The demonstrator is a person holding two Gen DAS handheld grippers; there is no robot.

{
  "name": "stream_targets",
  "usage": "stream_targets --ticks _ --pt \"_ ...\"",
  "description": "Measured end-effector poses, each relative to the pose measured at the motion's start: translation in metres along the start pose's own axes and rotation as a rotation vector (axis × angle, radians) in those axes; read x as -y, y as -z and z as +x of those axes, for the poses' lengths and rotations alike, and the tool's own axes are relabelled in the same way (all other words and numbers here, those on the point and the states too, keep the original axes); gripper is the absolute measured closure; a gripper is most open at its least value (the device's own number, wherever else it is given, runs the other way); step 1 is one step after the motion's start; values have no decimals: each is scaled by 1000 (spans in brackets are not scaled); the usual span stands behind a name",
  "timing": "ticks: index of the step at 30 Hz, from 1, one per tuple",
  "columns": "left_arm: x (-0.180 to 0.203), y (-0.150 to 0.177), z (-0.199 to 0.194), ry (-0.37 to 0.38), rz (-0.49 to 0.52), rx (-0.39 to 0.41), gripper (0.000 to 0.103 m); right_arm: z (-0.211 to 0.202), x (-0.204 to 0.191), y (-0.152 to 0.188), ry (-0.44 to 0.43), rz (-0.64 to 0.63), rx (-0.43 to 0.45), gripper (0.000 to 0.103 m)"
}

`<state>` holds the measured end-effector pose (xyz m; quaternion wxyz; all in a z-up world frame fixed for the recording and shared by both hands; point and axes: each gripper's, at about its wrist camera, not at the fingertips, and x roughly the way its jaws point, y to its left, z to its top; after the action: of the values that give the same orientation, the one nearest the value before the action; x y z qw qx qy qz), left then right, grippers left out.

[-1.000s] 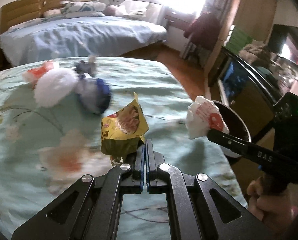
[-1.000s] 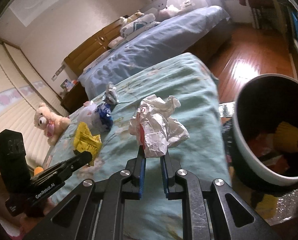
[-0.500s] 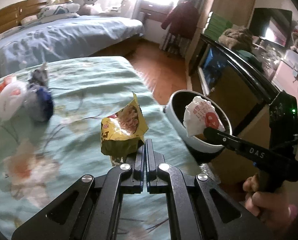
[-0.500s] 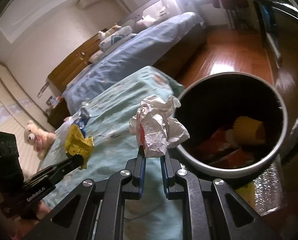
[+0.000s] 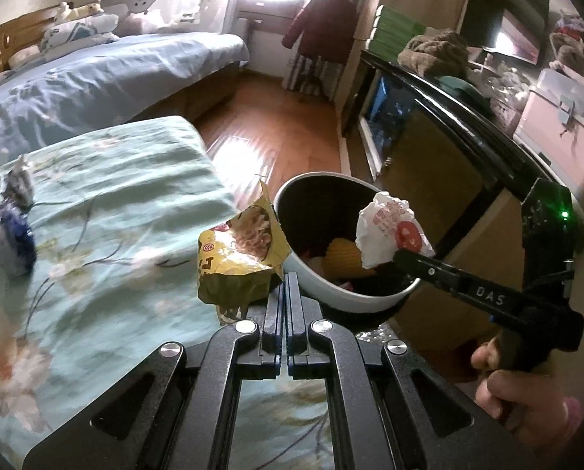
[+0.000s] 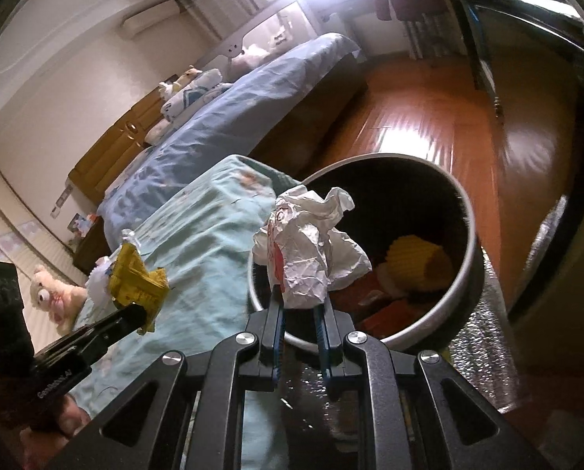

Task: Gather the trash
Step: 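Carry the chip bag and crumpled paper over the bin with both grippers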

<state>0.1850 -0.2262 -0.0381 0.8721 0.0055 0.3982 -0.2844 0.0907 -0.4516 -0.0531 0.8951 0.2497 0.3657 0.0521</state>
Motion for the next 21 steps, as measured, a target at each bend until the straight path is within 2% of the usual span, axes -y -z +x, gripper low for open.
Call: stream_targets --ticks 21 --pt "34 -14 35 40 88 -46 102 -2 25 -17 50 20 20 88"
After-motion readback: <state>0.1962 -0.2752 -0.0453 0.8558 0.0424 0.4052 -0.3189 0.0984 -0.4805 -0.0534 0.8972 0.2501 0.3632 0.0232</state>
